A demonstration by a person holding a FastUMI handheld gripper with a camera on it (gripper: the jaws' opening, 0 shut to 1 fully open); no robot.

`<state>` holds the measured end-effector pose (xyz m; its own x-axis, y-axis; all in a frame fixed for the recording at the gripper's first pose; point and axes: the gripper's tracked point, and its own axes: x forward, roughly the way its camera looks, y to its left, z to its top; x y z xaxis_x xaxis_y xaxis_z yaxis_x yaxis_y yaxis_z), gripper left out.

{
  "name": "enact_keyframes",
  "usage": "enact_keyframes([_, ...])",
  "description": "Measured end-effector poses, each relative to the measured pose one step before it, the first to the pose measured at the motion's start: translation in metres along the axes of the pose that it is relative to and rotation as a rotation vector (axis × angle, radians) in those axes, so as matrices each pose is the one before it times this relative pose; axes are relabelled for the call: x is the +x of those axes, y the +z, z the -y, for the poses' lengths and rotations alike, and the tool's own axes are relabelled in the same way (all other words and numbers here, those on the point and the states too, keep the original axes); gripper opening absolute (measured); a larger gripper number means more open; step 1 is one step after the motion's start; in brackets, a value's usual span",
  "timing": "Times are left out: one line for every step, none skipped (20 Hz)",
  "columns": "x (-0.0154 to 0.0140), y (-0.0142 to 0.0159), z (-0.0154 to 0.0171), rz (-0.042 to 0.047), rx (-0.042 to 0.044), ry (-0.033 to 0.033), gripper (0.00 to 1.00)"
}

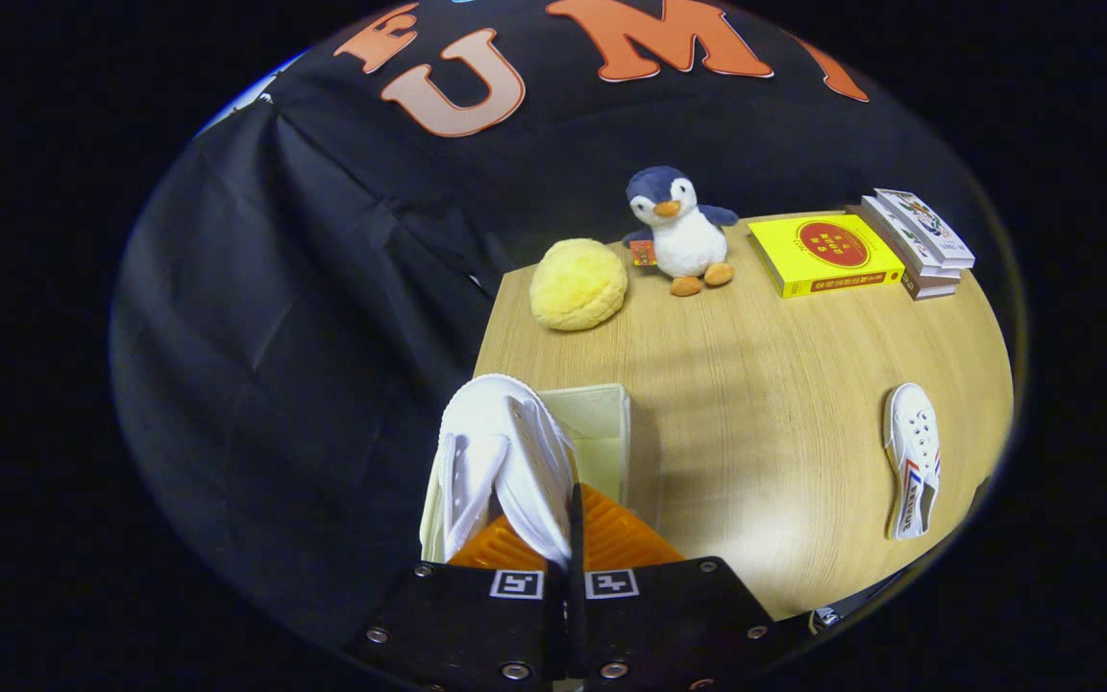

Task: Open the storage box then place both shoes into the box .Put the left shoe in first, then the right shoe, with the right side of both shoes facing outward in a uniform manner.

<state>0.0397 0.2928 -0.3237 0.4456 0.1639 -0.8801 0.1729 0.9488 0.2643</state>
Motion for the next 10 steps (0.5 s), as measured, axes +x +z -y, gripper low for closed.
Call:
enact_keyframes([0.00827,-0.00601,-0.00393,-0.02450,0.00675,-0.00930,0.02])
enact_keyframes([0.00916,-0.00442,-0.00283,-0.02023,0.00834,-0.01091,0.02])
enact_keyframes([0.00800,-0.00379,-0.00232,-0.01799,0.00342,-0.01348,0.02])
enact_keyframes([0.00660,-0.00322,-0.00001,-0.01121,0.00453,-0.01887,0.02])
enact_keyframes([0.00580,-0.00349,-0.00067,-0.01420,0.00587,-0.01962,0.02])
enact_keyframes([0.00847,-0.00229,0.00014,-0.01123,0.01425,-0.01908,0.02])
enact_keyframes([0.00718,-0.00378,0.00103,-0.01484,0.02641,-0.01793,0.02])
enact_keyframes([0.00763,-0.00422,0.00233,-0.00601,0.04839,-0.02027,0.02])
enact_keyframes([0.00813,-0.00393,-0.00154,-0.00796,0.02855,-0.01201,0.02])
enact_keyframes([0.00786,-0.00366,-0.00140,-0.01530,0.01478,-0.00751,0.02])
